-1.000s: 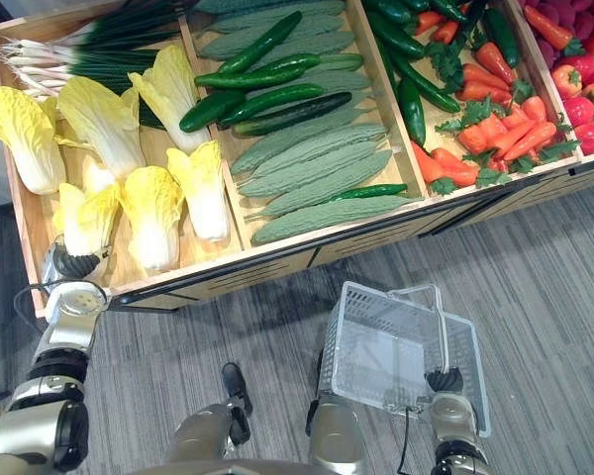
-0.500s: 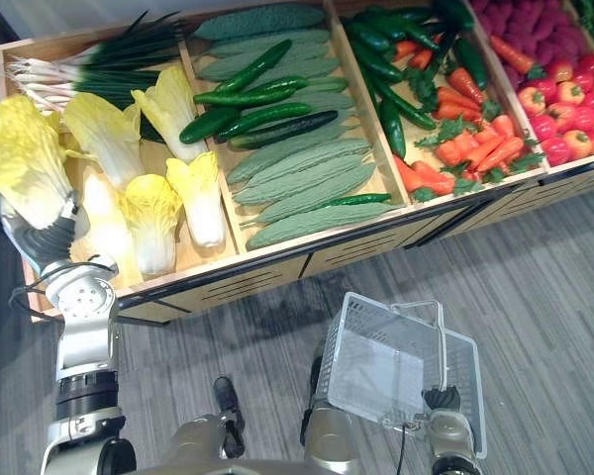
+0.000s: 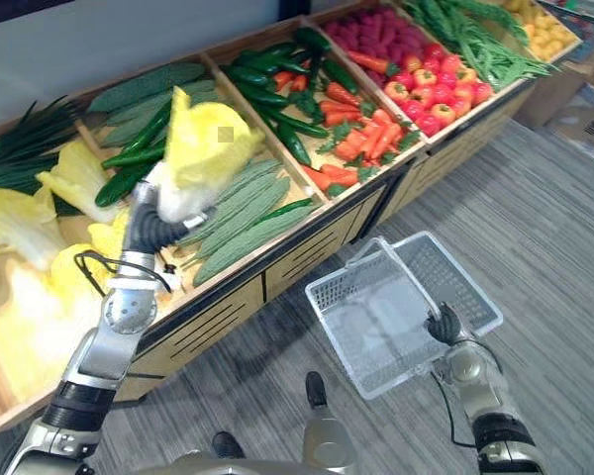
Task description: Pick vegetable in the basket
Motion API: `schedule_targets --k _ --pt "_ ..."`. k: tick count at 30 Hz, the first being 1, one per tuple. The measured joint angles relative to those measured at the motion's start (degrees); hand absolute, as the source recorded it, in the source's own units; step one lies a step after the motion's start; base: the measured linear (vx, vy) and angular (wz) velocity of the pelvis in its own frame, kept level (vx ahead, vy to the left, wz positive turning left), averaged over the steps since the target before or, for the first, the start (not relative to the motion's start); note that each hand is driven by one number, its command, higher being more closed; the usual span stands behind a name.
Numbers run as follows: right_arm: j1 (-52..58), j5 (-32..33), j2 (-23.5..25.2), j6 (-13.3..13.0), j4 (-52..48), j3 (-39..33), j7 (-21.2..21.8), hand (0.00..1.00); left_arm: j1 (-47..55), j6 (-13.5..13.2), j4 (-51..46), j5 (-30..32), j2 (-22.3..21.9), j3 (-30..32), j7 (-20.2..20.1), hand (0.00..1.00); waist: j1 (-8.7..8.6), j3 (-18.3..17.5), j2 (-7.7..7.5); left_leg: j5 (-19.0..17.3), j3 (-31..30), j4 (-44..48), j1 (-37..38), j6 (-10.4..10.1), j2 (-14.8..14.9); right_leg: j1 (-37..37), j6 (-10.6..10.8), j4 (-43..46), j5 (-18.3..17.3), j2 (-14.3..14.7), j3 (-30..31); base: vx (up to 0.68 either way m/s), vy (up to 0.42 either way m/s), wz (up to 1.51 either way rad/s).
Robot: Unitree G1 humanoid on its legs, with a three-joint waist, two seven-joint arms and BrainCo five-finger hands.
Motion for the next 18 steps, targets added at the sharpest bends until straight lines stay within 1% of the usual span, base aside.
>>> schedule_targets --k 2,4,7,8,9,11,12,15,18 --pt "-0.06 -0.01 -0.74 -0.39 -2.12 2.72 1.25 1.0 0.03 -0.31 0.6 0.08 0.68 -3.08 -1.67 1.0 0.12 -0.03 0.04 -0.98 2.29 0.94 1.02 -0.39 0.35 0.11 0.02 0.02 0.39 0.64 2.07 -0.01 -0.039 -0.64" --pt "-0.01 -0.01 -1.73 -0.54 -4.25 4.94 2.5 1.0 0.0 -1.24 0.67 0.1 0.88 -5.67 -2.49 1.0 0.1 -0.05 0.03 -2.27 4.85 2.62 1.75 -0.85 0.96 0.08 0.05 0.04 0.74 1.15 4.42 -0.01 -0.053 -0.67" --pt "0.22 0.17 -3.09 -0.63 -7.81 7.03 3.67 1.0 -0.22 -2.39 1.28 0.1 1.61 -11.2 -4.27 1.0 -0.04 -1.08 0.72 -4.63 8.19 5.59 2.32 -1.75 2.63 -0.08 0.05 0.11 0.89 2.34 7.15 0.0 -0.058 -0.55" --pt "0.26 0.26 -4.19 -0.82 -9.51 8.31 4.23 1.0 -0.72 -3.18 1.89 0.1 1.92 -13.69 -4.85 1.0 -0.04 -1.58 1.15 -5.57 9.29 7.34 2.41 -2.08 3.6 -0.08 0.05 0.15 0.89 2.89 7.74 0.04 -0.082 -0.48" --pt "0.27 0.41 -4.87 -0.97 -11.15 8.59 4.82 1.0 -1.62 -3.92 2.59 0.07 2.06 -16.17 -5.95 1.0 -0.02 -2.05 1.43 -6.25 10.04 8.8 2.45 -2.41 4.48 -0.08 0.04 0.16 0.89 3.37 7.99 0.05 -0.085 -0.35" --pt "0.31 0.92 -5.66 -1.17 -13.22 9.25 5.39 1.0 -2.71 -4.27 2.63 0.05 2.4 -18.91 -7.12 1.0 0.07 -2.46 1.63 -7.23 11.01 10.71 2.42 -2.81 5.82 -0.01 0.03 0.17 0.88 3.99 8.03 0.04 -0.072 -0.22" --pt "0.45 1.56 -5.97 -1.39 -15.1 9.81 6.0 1.0 -3.32 -5.07 2.65 -0.04 2.51 -21.06 -8.32 1.0 0.13 -2.92 1.68 -7.9 11.53 12.29 2.41 -3.16 7.03 0.06 -0.29 0.17 0.91 4.64 8.08 0.03 -0.074 -0.18" --pt "1.08 4.06 -6.35 -2.35 -17.56 10.3 6.55 1.0 -4.3 -6.65 2.71 -0.1 2.82 -25.02 -10.09 1.0 0.17 -3.84 1.72 -8.51 12.79 13.99 2.45 -3.6 8.54 0.07 -0.73 0.2 0.63 5.4 7.93 0.02 -0.057 -0.11" --pt "1.08 7.43 -6.8 -2.95 -18.33 10.42 6.55 1.0 -6.01 -8.38 3.06 -0.2 4.73 -30.15 -11.76 1.0 0.24 -4.13 1.81 -8.7 13.53 14.73 2.87 -3.9 9.55 0.1 -1.54 0.63 0.08 6.07 7.61 0.01 -0.044 -0.06"
